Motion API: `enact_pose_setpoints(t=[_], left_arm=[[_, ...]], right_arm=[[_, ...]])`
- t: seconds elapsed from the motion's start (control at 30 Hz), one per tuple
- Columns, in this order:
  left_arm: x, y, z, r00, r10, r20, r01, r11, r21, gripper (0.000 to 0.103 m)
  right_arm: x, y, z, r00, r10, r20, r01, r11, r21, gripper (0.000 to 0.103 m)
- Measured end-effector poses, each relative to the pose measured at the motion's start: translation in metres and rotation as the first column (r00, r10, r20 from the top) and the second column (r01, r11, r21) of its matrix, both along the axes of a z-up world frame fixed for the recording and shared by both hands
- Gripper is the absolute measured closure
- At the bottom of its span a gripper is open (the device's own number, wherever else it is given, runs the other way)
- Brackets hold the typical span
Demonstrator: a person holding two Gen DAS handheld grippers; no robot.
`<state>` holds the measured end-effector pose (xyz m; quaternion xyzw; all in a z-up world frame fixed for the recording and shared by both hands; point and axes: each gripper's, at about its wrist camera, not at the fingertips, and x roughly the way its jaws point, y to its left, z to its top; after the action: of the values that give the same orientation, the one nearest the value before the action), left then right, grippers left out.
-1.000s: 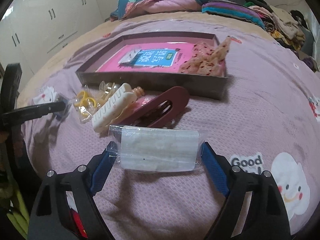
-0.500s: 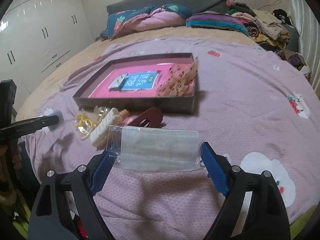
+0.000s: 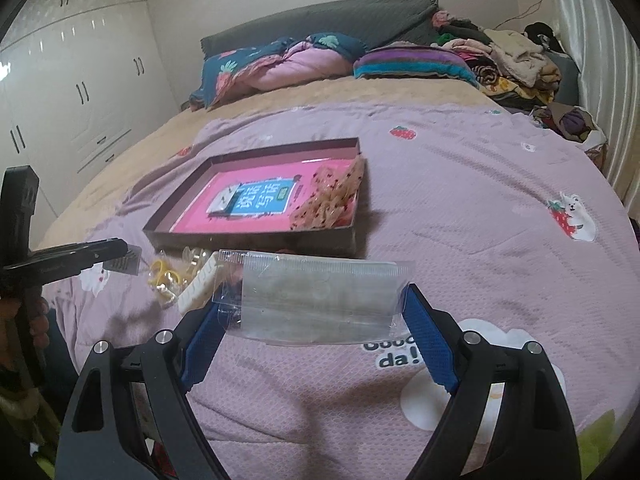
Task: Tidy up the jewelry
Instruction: 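Carry the blue box and clear packet into the tray and open both tools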
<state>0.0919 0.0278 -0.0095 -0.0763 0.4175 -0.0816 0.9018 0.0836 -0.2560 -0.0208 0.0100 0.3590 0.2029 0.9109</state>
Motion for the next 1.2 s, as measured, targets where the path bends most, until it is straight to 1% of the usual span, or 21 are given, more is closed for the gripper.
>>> enact_pose_setpoints(t=[0.23, 0.43, 0.7, 0.83, 0.97, 1.2], left_arm=[[0.018, -0.018, 0.015, 0.999, -0.042, 0.035, 0.041, 0.999, 0.003, 0.085], [0.033, -0.03, 0.028, 0.996, -0.073, 0.061, 0.073, 0.997, -0.005, 0.085], [0.056, -0.042, 0.047, 0.99, -0.1, 0.101, 0.101, 0.995, 0.001, 0.085], [0.07, -0.04, 0.053, 0.99, -0.092, 0.109, 0.094, 0.996, -0.007, 0.085], [0.085, -0.032, 0.055, 0.992, -0.08, 0.1, 0.083, 0.996, -0.03, 0.085], [0.102, -0.012, 0.055, 0.995, -0.042, 0.09, 0.045, 0.998, -0.034, 0.085]], right_arm=[[-0.001, -0.01, 0.012, 0.999, -0.024, 0.029, 0.024, 1.0, 0.015, 0.019], [0.006, -0.017, 0.024, 0.997, -0.044, 0.058, 0.043, 0.999, 0.02, 0.019], [0.019, -0.014, 0.044, 0.994, -0.041, 0.102, 0.04, 0.999, 0.014, 0.019], [0.03, -0.008, 0.056, 0.992, -0.035, 0.125, 0.033, 0.999, 0.018, 0.019], [0.043, 0.001, 0.065, 0.989, -0.021, 0.144, 0.02, 1.0, 0.009, 0.019], [0.068, 0.021, 0.074, 0.988, 0.013, 0.157, -0.011, 1.0, -0.015, 0.019]])
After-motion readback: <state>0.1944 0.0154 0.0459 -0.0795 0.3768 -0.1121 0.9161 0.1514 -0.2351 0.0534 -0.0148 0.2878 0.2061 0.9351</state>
